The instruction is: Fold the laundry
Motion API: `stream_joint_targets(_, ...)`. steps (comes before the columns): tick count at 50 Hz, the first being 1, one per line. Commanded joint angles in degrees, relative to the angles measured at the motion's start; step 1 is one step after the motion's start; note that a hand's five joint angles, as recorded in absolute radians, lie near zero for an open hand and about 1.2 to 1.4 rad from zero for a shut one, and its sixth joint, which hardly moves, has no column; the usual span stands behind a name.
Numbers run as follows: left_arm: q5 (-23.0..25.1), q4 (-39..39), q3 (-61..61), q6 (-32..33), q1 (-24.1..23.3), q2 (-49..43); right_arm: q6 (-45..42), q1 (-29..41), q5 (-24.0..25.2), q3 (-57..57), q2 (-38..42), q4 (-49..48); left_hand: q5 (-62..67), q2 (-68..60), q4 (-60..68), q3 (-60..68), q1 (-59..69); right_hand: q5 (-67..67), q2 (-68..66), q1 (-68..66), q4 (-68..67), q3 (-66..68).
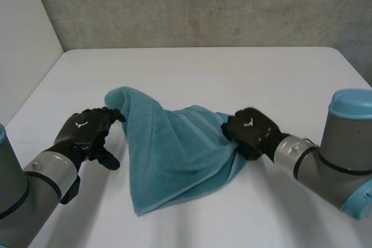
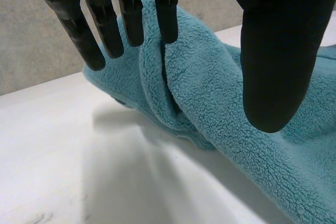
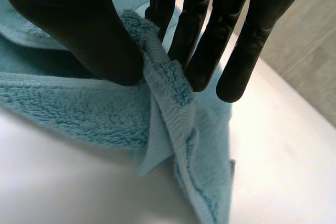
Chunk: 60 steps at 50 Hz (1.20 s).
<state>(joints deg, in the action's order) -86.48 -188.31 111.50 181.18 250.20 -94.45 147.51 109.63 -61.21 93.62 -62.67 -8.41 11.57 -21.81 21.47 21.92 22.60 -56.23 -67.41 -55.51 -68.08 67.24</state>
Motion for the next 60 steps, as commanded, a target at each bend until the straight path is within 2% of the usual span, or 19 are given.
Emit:
stream_joint_targets(1,-0.4,0.2,-0.7,-0.6,-0.5,0.0,12.6,2.3,-3.1,-7.3,-9.0,0.4,2.1,-1.9,2.2,1.7,1.1,-13.8,-12.6,-24.5,-11.9,12.8)
stream_joint_targets(2,-0.4,0.4,-0.9,-0.6,-0.5,-0.1,15.8,2.8,-4.3,-9.4,-12.3,0.5,2.4,-2.2,2.5,2.1,1.4,-13.8,-12.6,-24.5,-11.9,12.8)
stream_joint_targets(6,-0.4,2.8,-2.5,-4.2,-0.8,-0.2,19.7,3.0,-7.7,-14.2,-17.1,1.5,6.1,-5.9,6.2,5.8,5.1,-13.8,-12.6,-24.5,-11.9,12.8)
stream_joint_targets(11,0.1,7.9,-4.6,-13.9,-0.8,-0.2,18.1,6.8,-15.4,-22.7,-17.7,8.6,7.6,-7.4,7.8,7.3,6.6,-13.8,-12.6,-24.5,-11.9,12.8)
stream_joint_targets(15,0.5,9.4,-4.7,-18.7,-1.0,-0.2,14.9,9.9,-19.6,-27.3,-16.7,13.1,11.0,-10.8,11.1,10.7,10.0,-13.8,-12.6,-24.5,-11.9,12.8)
stream_joint_targets(18,0.6,9.5,-4.5,-20.2,-2.1,-0.6,12.9,11.2,-21.7,-28.6,-15.6,13.2,13.0,-12.8,13.1,12.7,12.0,-13.8,-12.6,-24.5,-11.9,12.8)
stream_joint_targets(24,2.9,10.1,-4.2,-21.2,-7.0,-1.5,12.5,13.6,-23.9,-29.6,-15.0,13.1,15.7,-15.5,15.8,15.4,14.7,-13.8,-12.6,-24.5,-11.9,12.8)
stream_joint_targets(29,3.3,10.2,-5.1,-21.4,-11.6,-5.6,12.1,16.2,-27.6,-31.2,-13.7,13.2,17.6,-17.3,17.7,17.2,16.5,-13.8,-12.6,-24.5,-11.9,12.8)
stream_joint_targets(31,2.9,9.8,-6.6,-21.3,-14.6,-7.7,12.1,16.4,-28.1,-31.3,-13.4,13.2,16.7,-16.5,16.8,16.4,15.7,-13.8,-12.6,-24.5,-11.9,12.8)
stream_joint_targets(37,1.7,9.1,-10.4,-21.3,-17.2,-15.0,12.2,16.6,-28.4,-30.6,-13.2,13.5,3.8,-3.6,3.9,3.4,2.8,-13.8,-12.6,-24.5,-11.9,12.8)
stream_joint_targets(40,0.9,8.4,-11.6,-21.3,-17.4,-16.7,12.2,16.7,-28.5,-30.2,-13.4,13.5,3.4,-3.2,3.6,3.1,2.4,-13.8,-12.6,-24.5,-11.9,12.8)
stream_joint_targets(46,-4.0,2.7,-16.7,-21.6,-19.1,-22.5,12.4,16.8,-28.6,-28.4,-13.9,13.5,3.8,-3.5,3.9,3.4,2.8,-13.8,-12.6,-24.5,-11.9,12.8)
stream_joint_targets(60,-4.9,1.2,-23.3,-21.2,-23.0,-29.5,12.7,16.8,-28.1,-24.3,-15.5,13.3,4.8,-4.6,4.9,4.4,3.8,-13.8,-12.6,-24.5,-11.9,12.8)
